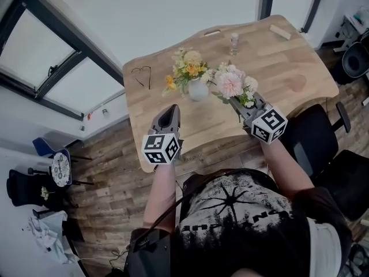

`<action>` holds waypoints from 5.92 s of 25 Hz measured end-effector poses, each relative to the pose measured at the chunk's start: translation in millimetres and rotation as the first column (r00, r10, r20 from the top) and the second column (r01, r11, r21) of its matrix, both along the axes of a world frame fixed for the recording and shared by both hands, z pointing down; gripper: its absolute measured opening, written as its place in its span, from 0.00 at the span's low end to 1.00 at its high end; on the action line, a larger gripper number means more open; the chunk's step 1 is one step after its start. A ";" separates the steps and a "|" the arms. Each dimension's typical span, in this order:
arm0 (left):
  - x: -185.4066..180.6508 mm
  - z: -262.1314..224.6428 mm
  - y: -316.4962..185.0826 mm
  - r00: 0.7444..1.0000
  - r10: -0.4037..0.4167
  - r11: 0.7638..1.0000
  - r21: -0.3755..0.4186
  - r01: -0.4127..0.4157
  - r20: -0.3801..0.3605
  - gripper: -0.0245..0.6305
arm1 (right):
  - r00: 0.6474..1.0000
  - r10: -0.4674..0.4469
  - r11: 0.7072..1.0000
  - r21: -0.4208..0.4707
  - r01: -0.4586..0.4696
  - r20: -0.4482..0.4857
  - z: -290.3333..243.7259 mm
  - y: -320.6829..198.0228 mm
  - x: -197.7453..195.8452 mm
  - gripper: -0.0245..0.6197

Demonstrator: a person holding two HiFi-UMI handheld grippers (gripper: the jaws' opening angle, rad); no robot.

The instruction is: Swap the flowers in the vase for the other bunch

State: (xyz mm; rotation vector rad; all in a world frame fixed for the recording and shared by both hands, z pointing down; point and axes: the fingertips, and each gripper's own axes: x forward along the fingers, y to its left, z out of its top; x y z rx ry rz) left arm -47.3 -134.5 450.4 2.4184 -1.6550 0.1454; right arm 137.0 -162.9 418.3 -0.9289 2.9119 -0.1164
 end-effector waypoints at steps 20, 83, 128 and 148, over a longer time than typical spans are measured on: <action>-37.7 -4.1 -74.8 0.987 0.157 0.987 -0.014 -0.157 -0.015 0.06 | 0.989 0.142 0.990 0.008 -0.143 0.038 -6.2 -61.0 -26.8 0.10; -9.2 -25.3 -139.9 0.976 0.213 0.975 0.070 -0.209 -0.045 0.16 | 0.968 0.249 0.968 -0.018 -0.249 0.004 1.2 -64.7 -14.5 0.10; -95.8 -162.1 -116.3 0.999 -0.003 0.961 0.278 -0.013 0.055 0.16 | 0.995 0.094 0.996 0.001 -0.094 0.046 -7.4 -62.8 -56.3 0.10; -124.6 -32.5 -56.2 0.998 -0.056 0.997 0.046 0.055 0.033 0.16 | 1.000 0.009 1.000 0.007 -0.009 0.019 -18.8 -65.9 -91.3 0.10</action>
